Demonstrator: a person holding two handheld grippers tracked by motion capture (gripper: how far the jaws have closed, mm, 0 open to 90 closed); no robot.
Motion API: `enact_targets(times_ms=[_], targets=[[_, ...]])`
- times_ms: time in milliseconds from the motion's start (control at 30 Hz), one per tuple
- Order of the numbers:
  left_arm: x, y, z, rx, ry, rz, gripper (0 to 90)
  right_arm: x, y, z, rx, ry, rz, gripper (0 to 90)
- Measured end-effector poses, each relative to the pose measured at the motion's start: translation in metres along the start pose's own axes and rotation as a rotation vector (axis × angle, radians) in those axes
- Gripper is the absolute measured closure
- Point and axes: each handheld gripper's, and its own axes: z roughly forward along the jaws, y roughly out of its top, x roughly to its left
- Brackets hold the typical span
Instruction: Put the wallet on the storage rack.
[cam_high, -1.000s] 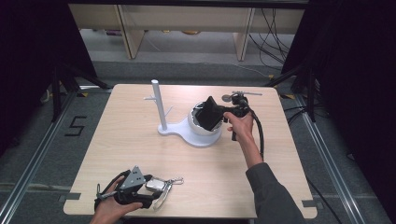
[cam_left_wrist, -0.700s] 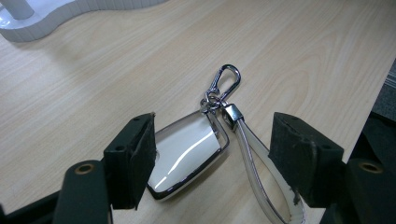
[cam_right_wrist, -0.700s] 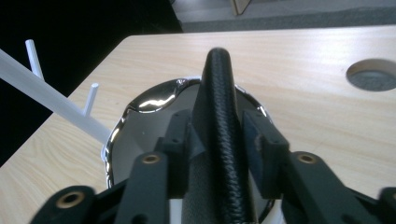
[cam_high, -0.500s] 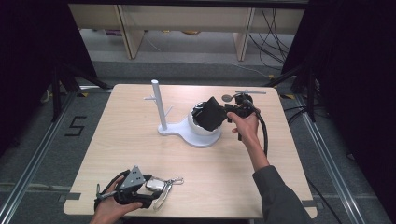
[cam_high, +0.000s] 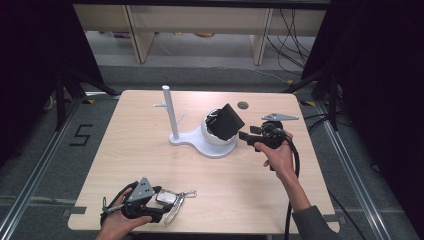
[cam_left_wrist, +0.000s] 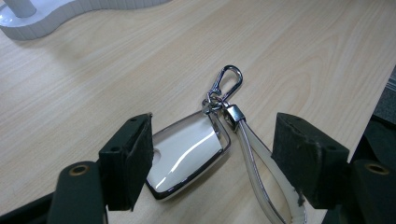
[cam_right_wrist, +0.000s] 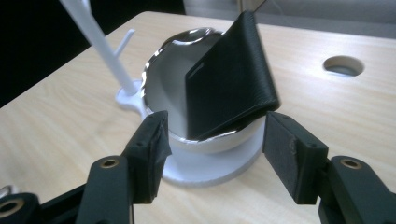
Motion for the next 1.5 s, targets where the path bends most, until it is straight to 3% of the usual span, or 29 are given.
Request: enact_targets(times_ms=[167,200,233,333,433,467,567,600,700,733,767,833,900,933,1000,1200,1333,1500], targets=[[0.001,0.0,0.0,0.008,0.004,0.011,28.6,0.004,-0.005,-0.001,0.008,0.028,-0.028,41.2],[0.001,0.0,0.0,0.001,-0.004,0.005,28.6,0.008,-0.007,-0.002,0.009,0.026,0.001,41.0],[0.001,0.0,0.0,0.001,-0.005,0.002,28.4,0.007,-0.008,-0.001,-0.001,0.029,-0.032,41.0],[0.002,0.001,0.0,-0.005,-0.003,-0.01,28.1,0.011,-0.013,-0.002,0.012,0.054,-0.026,40.2],[-0.001,0.001,0.001,-0.033,-0.03,-0.05,27.6,0.015,-0.018,-0.003,0.037,0.058,-0.002,38.2],[-0.002,0.002,0.0,-0.029,-0.021,-0.032,27.3,0.015,-0.022,-0.005,0.007,0.052,-0.039,38.7],[-0.003,0.001,0.001,-0.044,-0.016,-0.054,26.9,0.019,-0.027,-0.006,0.024,0.066,-0.036,38.2],[0.0,0.001,0.0,-0.031,-0.009,-0.048,26.9,0.022,-0.031,-0.008,0.049,0.05,-0.087,37.3],[0.001,0.001,-0.001,-0.023,-0.008,-0.04,26.8,0.029,-0.038,-0.008,0.044,0.057,-0.07,36.9],[0.001,0.001,-0.002,-0.033,-0.011,-0.037,26.7,0.035,-0.044,-0.008,0.08,0.076,-0.061,35.8],[0.001,0.001,-0.002,-0.033,-0.011,-0.037,26.6,0.035,-0.044,-0.008,0.08,0.076,-0.061,35.8],[0.0,0.001,-0.001,-0.032,-0.009,-0.049,26.5,0.039,-0.051,-0.009,0.077,0.072,-0.088,35.6],[0.003,0.001,-0.001,-0.014,-0.001,-0.029,26.5,0.043,-0.057,-0.01,0.094,0.074,-0.096,35.1],[0.003,0.001,0.0,-0.015,0.005,-0.043,26.5,0.043,-0.06,-0.01,0.094,0.08,-0.116,34.6],[0.006,0.001,-0.001,-0.002,0.009,-0.035,26.5,0.045,-0.069,-0.009,0.111,0.133,-0.098,33.9],[0.008,0.0,-0.001,-0.001,0.033,-0.033,26.5,0.051,-0.088,-0.013,0.158,0.111,-0.106,32.5],[0.008,0.0,0.0,0.001,0.02,-0.017,26.5,0.056,-0.105,-0.016,0.192,0.133,-0.078,31.2],[0.008,-0.001,0.0,0.003,0.027,-0.021,26.4,0.056,-0.115,-0.022,0.198,0.136,-0.101,30.6]])
